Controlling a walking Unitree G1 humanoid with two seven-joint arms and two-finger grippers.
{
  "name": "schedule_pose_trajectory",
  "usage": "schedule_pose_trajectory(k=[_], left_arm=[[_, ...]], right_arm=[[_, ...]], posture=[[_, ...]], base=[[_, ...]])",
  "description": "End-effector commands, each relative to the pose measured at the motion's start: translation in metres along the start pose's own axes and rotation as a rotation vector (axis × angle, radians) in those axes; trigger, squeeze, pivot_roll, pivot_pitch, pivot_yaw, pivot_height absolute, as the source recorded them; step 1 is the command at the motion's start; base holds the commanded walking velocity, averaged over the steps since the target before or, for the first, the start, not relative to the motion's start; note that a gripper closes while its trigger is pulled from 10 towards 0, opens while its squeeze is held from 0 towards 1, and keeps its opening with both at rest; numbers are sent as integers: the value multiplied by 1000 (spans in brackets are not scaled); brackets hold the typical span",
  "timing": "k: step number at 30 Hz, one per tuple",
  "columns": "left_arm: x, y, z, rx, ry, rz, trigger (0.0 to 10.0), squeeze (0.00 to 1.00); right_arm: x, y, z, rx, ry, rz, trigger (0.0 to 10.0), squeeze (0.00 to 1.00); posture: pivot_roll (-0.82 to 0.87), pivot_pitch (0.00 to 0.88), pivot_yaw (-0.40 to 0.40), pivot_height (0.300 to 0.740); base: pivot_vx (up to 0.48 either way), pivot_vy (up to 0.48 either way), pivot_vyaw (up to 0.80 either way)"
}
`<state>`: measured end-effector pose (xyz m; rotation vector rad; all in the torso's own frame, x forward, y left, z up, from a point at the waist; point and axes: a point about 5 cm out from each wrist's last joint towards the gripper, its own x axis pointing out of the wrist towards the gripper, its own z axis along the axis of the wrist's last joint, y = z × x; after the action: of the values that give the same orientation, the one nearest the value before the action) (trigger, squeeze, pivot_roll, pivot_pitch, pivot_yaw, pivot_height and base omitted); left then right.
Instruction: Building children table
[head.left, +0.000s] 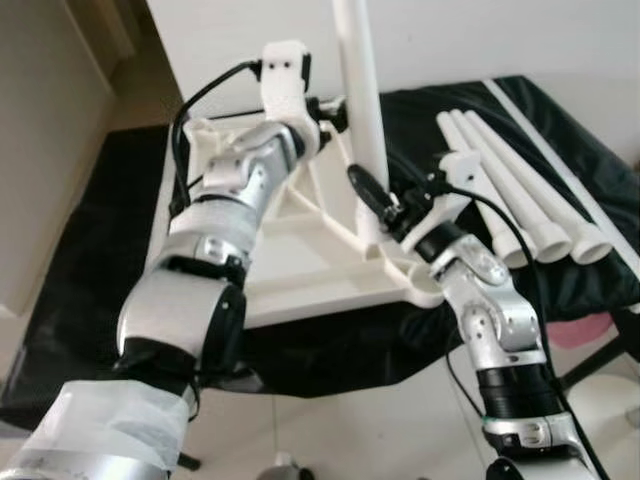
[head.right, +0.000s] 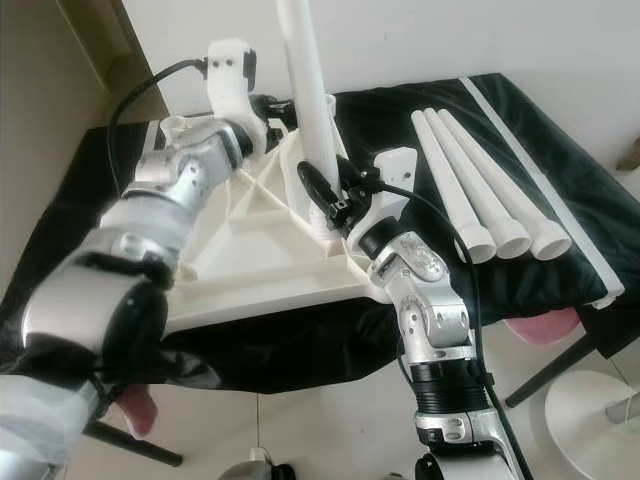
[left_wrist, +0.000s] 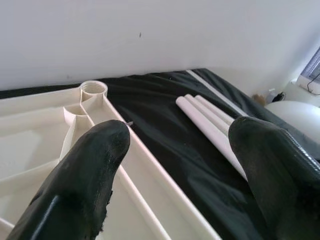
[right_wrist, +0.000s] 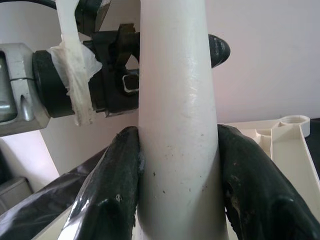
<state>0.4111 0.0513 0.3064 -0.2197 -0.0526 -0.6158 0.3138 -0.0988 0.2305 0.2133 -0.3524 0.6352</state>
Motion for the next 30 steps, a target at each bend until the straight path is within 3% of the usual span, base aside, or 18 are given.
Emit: schedule_pose_trajectory(k=[1,4,11,15,30], left_arm=[[4,-20,12,0,-32,-189,10000,0],[6,-34,26,-20,-69,-268,10000,0],[7,-45,32,-14,-87,-319,10000,0],[8,-59,33,-2,-104,-378,10000,0],[6,-76,32,-17,-125,-438,10000,0]], right_arm=[[1,8,-7,9,25,46,10000,0],[0,6,-11,10,34,26,10000,0],[2,4,-13,13,37,5,10000,0],[4,3,-15,24,36,-19,10000,0],[11,2,-18,46,32,-48,10000,0]], posture=[[-2,0,60,740],[-4,0,63,740],[-6,0,69,740],[-7,0,71,740],[2,0,66,740]], base=[[0,0,0],[0,0,0],[0,0,0],[0,0,0],[0,0,0]])
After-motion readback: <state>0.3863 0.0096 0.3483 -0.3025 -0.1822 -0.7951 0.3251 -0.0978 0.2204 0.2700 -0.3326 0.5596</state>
